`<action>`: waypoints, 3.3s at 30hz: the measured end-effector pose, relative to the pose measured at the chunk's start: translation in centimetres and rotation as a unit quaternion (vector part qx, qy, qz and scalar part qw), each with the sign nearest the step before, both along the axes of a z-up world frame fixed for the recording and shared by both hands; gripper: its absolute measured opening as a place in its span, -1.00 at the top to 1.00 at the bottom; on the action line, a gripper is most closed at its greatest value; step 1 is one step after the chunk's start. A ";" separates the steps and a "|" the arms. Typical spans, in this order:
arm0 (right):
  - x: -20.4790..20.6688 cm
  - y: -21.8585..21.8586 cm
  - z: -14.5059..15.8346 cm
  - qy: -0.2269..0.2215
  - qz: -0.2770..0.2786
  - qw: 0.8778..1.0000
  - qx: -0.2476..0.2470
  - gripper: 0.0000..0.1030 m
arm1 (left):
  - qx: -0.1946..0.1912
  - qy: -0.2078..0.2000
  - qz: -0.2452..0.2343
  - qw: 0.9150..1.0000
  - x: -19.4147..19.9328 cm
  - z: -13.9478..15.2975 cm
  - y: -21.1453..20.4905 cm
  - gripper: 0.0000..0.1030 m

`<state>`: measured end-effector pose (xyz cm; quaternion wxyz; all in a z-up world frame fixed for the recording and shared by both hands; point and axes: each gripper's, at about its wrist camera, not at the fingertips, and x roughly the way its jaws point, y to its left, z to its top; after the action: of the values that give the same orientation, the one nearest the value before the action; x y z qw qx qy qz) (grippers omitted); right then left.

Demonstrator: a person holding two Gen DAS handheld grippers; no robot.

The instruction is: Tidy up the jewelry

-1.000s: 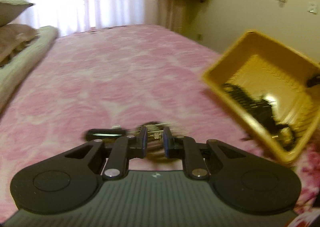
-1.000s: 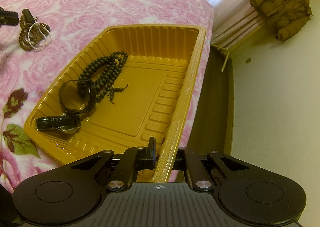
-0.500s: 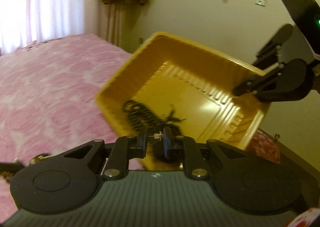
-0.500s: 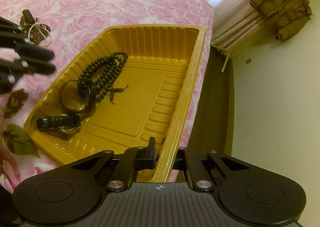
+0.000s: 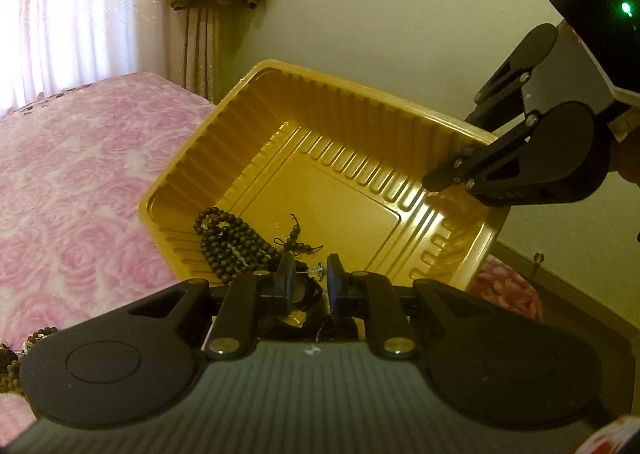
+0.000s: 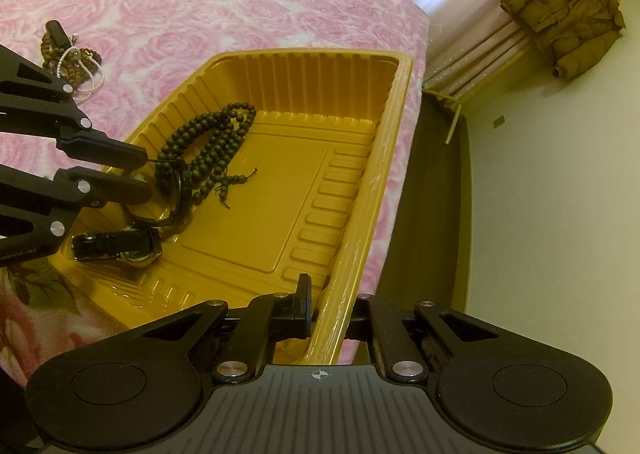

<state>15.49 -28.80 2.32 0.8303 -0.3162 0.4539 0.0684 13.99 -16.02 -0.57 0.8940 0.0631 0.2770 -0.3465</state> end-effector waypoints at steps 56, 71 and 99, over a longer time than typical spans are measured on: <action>-0.3 0.0 -0.2 0.001 -0.002 1.000 -0.001 0.84 | 0.026 0.034 0.287 0.957 5.5 -4.1 23.4 -0.27; -0.1 -0.1 -0.4 0.007 -0.006 1.000 -0.001 0.84 | 0.034 0.056 0.266 0.962 8.4 -6.1 23.0 -0.32; 0.1 0.0 -0.9 0.008 -0.010 1.000 -0.008 0.84 | 0.069 0.003 0.247 0.967 7.6 -4.8 24.9 -0.47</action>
<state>15.58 -28.82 1.41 0.8246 -0.3177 0.4644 0.0589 21.58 8.87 -5.39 0.9443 0.0531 0.3103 -0.0957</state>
